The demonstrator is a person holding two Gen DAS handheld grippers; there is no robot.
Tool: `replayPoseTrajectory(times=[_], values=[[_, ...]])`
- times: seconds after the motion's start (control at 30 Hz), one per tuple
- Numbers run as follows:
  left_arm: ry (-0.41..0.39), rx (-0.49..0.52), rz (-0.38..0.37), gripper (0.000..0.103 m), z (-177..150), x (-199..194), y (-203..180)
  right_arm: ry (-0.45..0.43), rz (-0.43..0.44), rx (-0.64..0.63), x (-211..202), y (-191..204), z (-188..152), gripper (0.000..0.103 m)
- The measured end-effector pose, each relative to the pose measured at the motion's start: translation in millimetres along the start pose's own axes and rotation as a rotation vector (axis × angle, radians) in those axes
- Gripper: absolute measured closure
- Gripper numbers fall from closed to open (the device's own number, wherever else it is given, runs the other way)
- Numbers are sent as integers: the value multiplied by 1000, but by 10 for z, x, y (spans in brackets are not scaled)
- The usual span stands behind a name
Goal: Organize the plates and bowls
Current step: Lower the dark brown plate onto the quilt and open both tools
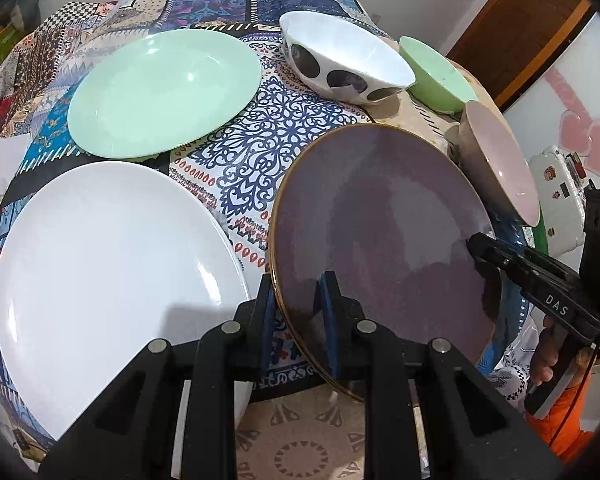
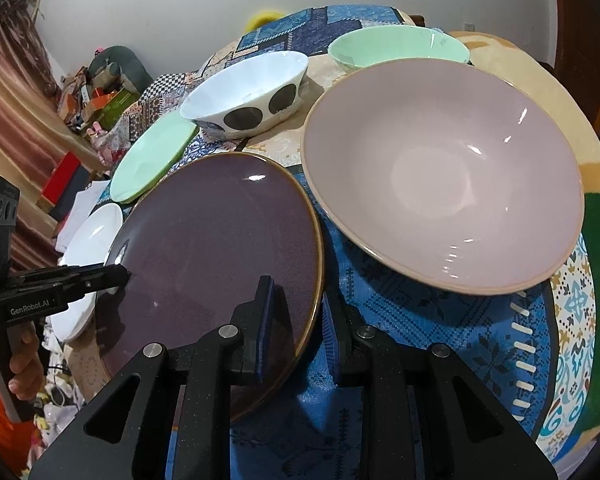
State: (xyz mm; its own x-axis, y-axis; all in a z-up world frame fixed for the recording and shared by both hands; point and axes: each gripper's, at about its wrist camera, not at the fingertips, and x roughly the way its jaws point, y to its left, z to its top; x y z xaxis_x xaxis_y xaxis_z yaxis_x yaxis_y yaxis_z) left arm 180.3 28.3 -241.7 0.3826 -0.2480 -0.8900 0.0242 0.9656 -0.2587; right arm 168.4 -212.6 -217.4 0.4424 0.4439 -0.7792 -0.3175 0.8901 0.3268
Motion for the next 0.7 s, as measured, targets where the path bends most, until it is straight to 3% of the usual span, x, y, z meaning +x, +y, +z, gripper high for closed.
replayPoseTrajectory(times=[0.17,0.27,0.47,0.7], values=[[-22,27,49,81,-4,-44,-54,-4,-32,-28,-30,55,3,80],[-38,21,38,76,-8,-102,-53,2,-45,-37,-69,81,-5,78],[-105,44,52,58,-60,-341,-124,-20,-61,-38,-218,151,-20,62],[-183,68,34,41,-152,-726,-207,-76,-58,-47,-432,269,19,54]])
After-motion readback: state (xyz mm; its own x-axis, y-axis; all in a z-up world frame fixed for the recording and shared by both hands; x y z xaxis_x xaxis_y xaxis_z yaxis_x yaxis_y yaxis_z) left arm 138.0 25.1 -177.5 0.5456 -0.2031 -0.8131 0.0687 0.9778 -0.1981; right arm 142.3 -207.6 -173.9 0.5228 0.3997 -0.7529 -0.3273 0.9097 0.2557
